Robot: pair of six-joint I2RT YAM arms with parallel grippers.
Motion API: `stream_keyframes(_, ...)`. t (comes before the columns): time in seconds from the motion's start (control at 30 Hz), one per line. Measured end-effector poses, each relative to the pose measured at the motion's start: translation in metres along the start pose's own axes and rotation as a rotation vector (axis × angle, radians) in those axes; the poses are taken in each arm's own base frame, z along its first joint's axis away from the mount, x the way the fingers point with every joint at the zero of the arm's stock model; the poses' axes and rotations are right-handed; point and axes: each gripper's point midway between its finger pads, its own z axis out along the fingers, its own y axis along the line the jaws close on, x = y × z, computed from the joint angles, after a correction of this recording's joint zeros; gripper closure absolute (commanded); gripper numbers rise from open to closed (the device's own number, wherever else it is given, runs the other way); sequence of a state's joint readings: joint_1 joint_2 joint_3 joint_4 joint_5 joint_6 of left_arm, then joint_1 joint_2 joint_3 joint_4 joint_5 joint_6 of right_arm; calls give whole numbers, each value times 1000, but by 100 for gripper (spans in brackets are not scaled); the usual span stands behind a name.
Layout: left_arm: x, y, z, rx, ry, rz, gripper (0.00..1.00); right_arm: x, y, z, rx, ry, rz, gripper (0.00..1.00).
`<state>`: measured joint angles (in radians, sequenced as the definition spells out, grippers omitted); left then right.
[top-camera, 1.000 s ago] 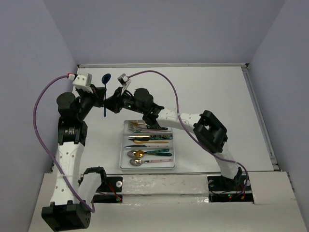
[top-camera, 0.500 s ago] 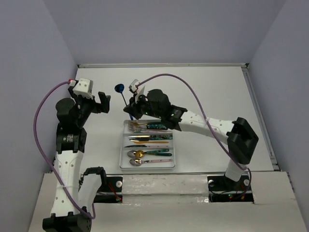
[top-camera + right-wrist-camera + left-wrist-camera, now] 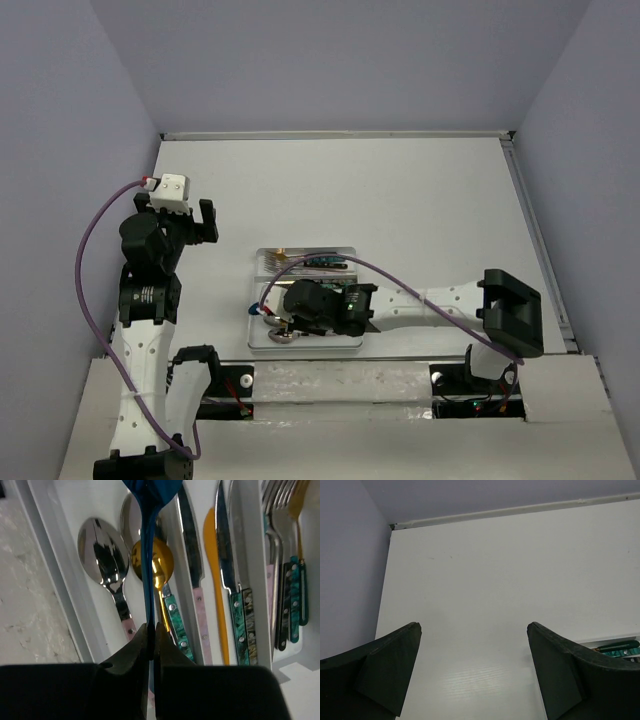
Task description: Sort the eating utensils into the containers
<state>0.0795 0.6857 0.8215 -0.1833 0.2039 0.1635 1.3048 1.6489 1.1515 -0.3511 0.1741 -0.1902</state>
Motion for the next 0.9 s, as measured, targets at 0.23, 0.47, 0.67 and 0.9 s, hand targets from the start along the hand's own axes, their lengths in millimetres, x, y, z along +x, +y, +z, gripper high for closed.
stream_keyframes(0.23, 4, 4, -1, -15, 7, 5, 1, 64, 7, 22, 81, 294, -120, 100)
stream_keyframes(0.47, 3, 5, -3, -15, 0, 9, 1, 78, 3, 16, 134, 367, -162, 43)
stream_keyframes(0.67, 9, 4, -1, -7, 11, 8, 1, 78, -3, 13, 170, 376, -167, 42)
stream_keyframes(0.9, 11, 3, -1, -2, 16, 8, 1, 46, -18, -7, 227, 272, -135, 20)
